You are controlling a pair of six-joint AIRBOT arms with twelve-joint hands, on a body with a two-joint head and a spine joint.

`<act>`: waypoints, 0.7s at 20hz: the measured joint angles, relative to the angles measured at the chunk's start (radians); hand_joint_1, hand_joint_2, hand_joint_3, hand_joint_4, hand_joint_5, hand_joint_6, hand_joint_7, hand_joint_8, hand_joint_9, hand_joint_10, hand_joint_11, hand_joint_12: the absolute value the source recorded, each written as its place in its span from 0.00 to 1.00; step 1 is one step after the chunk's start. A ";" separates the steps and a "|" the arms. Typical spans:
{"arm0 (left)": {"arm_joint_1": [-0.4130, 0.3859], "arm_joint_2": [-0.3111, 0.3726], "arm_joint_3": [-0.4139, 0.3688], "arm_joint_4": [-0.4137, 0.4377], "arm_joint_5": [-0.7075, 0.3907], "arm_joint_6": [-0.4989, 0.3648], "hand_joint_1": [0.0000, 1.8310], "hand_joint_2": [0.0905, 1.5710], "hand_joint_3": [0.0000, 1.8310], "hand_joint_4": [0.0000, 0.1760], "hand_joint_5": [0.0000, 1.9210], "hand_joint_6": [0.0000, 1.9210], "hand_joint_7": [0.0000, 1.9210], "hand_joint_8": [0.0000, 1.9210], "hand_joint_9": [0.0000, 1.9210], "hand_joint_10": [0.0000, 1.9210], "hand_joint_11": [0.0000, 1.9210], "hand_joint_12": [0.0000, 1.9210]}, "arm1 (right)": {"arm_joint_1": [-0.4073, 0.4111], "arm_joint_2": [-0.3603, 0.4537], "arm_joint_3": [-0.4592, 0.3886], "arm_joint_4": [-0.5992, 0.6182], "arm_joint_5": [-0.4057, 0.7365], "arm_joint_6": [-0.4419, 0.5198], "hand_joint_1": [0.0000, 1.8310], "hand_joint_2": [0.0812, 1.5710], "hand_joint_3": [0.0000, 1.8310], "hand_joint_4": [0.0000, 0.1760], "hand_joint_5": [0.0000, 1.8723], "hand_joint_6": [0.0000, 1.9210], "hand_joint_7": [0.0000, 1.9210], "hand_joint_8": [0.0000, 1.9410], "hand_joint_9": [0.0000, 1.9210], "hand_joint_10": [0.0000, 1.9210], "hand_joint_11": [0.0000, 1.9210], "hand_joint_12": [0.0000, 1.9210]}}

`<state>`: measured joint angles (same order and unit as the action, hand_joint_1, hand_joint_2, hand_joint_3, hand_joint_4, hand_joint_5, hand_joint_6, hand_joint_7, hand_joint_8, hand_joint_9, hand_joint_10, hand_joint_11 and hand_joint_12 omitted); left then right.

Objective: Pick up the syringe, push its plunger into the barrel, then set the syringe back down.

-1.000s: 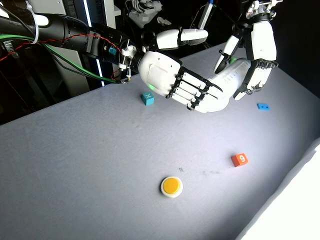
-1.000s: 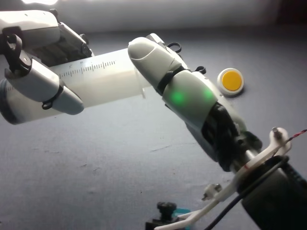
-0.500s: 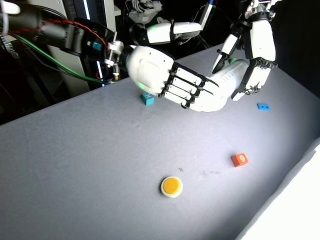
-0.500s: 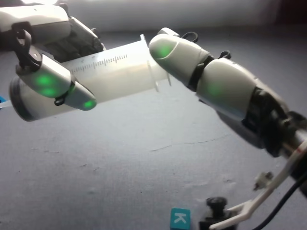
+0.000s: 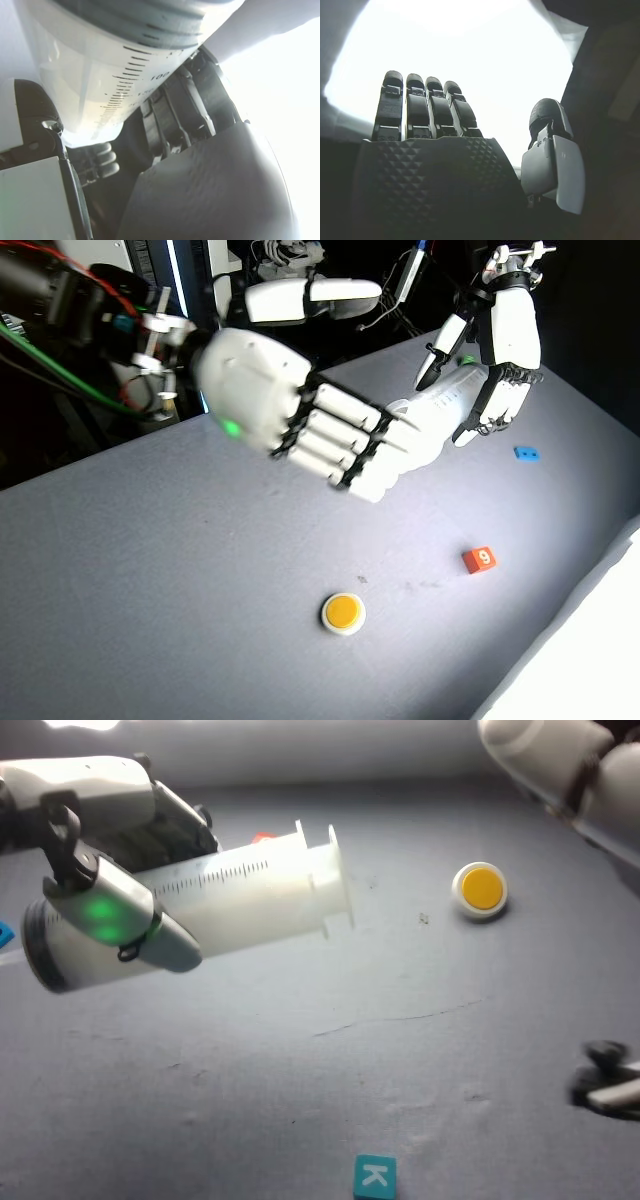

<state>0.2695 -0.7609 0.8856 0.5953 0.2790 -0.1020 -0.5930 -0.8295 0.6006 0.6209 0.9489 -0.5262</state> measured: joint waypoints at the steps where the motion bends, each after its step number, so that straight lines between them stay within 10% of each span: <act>1: 0.013 -0.009 0.003 0.011 0.009 0.000 0.75 0.68 0.00 0.00 0.48 0.61 0.57 0.34 0.47 0.64 0.38 0.77 | -0.038 0.021 0.011 -0.104 -0.027 -0.001 0.00 0.67 0.00 0.00 0.01 0.00 0.00 0.00 0.00 0.00 0.00 0.00; 14: 0.197 -0.151 0.122 0.040 -0.040 -0.001 0.75 0.68 0.00 0.00 0.48 0.61 0.59 0.31 0.47 0.62 0.38 0.75 | -0.034 0.072 0.073 -0.296 -0.278 -0.059 0.00 0.68 0.00 0.00 0.00 0.00 0.00 0.00 0.00 0.00 0.00 0.00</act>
<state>0.4667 -0.9115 1.0080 0.6353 0.2394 -0.1032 -0.6266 -0.7578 0.6735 0.3248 0.6708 -0.5854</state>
